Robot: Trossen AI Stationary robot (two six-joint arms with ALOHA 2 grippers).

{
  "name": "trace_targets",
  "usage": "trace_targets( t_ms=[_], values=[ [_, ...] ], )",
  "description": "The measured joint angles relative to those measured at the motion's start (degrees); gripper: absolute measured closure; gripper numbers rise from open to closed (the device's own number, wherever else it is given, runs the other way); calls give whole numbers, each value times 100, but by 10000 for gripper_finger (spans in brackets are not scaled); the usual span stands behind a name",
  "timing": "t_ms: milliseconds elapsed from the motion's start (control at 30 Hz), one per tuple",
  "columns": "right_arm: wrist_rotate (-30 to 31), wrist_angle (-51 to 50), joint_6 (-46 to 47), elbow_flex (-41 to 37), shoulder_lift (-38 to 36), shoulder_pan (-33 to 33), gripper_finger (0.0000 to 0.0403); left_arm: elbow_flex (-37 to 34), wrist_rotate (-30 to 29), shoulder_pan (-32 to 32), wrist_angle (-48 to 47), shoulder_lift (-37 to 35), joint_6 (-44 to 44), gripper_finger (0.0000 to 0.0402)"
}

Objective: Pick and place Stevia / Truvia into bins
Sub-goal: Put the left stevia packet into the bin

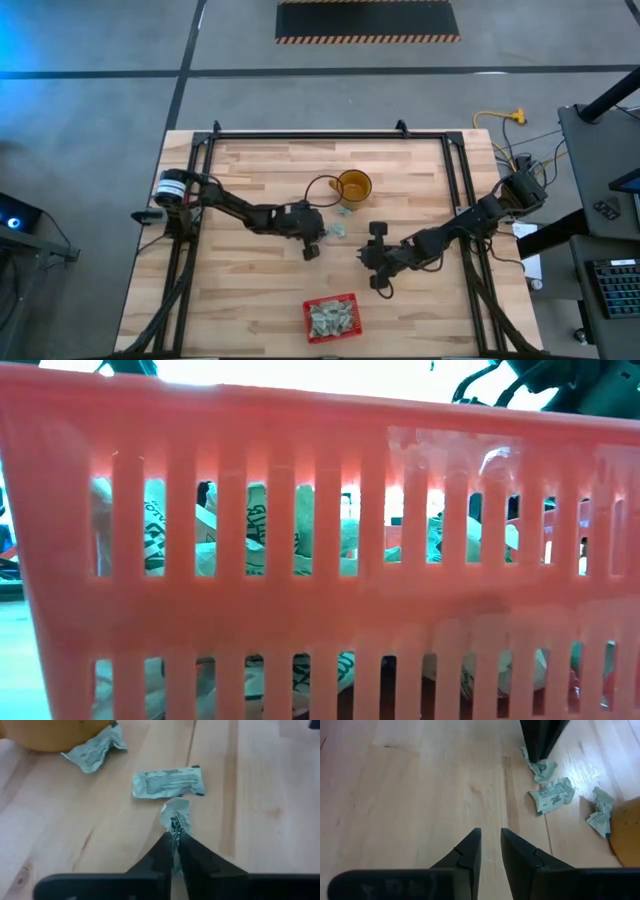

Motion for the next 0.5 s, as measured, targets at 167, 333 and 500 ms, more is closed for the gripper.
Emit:
trace_targets(
  t_ms=[167,333,500],
  values=[
    [0,-3,8,-33,0,0,338,-22,45,-47,-101,-143,24,396],
    [2,0,0,-58,0,0,342,-31,50,-222,-180,-568,90,399],
    [4,3,-2,-78,0,-5,344,0,1391,-562,-27,-1028,648,400]
  ],
)
